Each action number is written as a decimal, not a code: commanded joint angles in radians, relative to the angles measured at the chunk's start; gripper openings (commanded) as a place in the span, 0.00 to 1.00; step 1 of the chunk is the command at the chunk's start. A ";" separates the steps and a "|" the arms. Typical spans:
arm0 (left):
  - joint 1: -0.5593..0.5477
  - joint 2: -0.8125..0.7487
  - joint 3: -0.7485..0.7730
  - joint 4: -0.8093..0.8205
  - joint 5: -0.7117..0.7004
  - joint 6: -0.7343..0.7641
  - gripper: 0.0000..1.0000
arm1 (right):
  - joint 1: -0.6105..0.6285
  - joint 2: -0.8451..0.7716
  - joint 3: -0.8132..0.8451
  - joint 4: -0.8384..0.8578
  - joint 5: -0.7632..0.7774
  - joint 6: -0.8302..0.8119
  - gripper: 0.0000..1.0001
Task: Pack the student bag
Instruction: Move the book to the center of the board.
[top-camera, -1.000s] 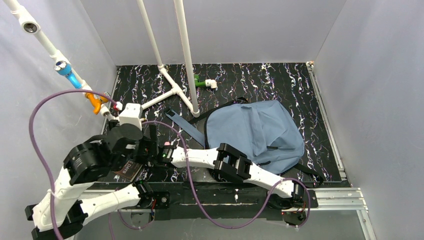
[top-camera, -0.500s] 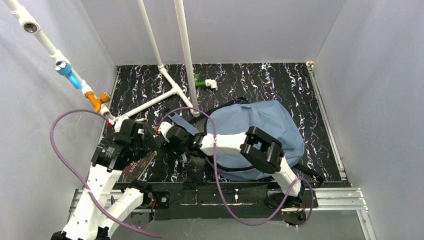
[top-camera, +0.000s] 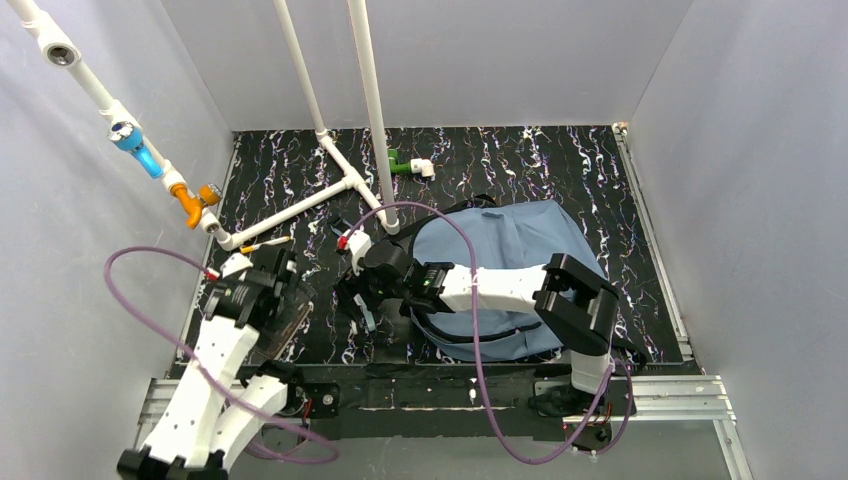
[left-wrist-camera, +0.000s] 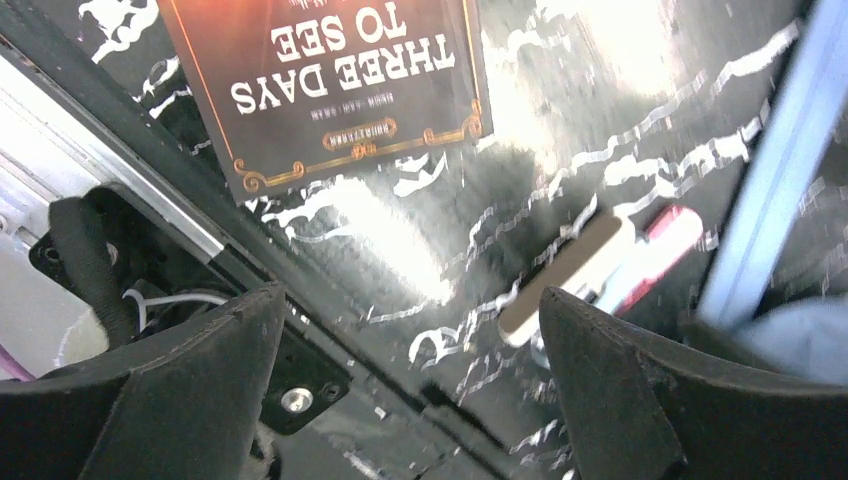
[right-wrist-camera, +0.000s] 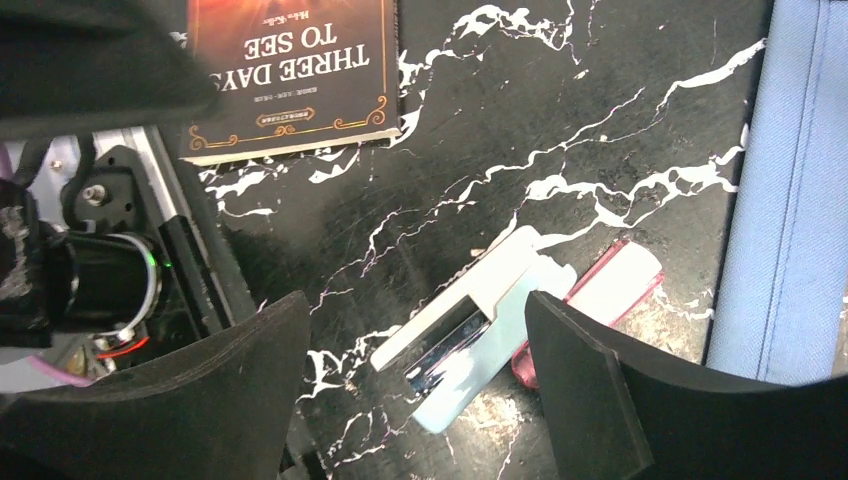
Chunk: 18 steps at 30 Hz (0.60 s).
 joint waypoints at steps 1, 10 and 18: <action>0.170 0.127 -0.036 0.158 0.005 0.121 0.98 | -0.017 -0.097 -0.036 0.071 -0.038 0.037 0.87; 0.688 0.123 -0.160 0.366 0.117 0.227 0.98 | -0.034 -0.202 -0.091 0.041 -0.057 0.037 0.90; 0.877 0.116 -0.297 0.630 0.090 0.323 0.98 | -0.035 -0.253 -0.100 0.000 -0.059 0.029 0.90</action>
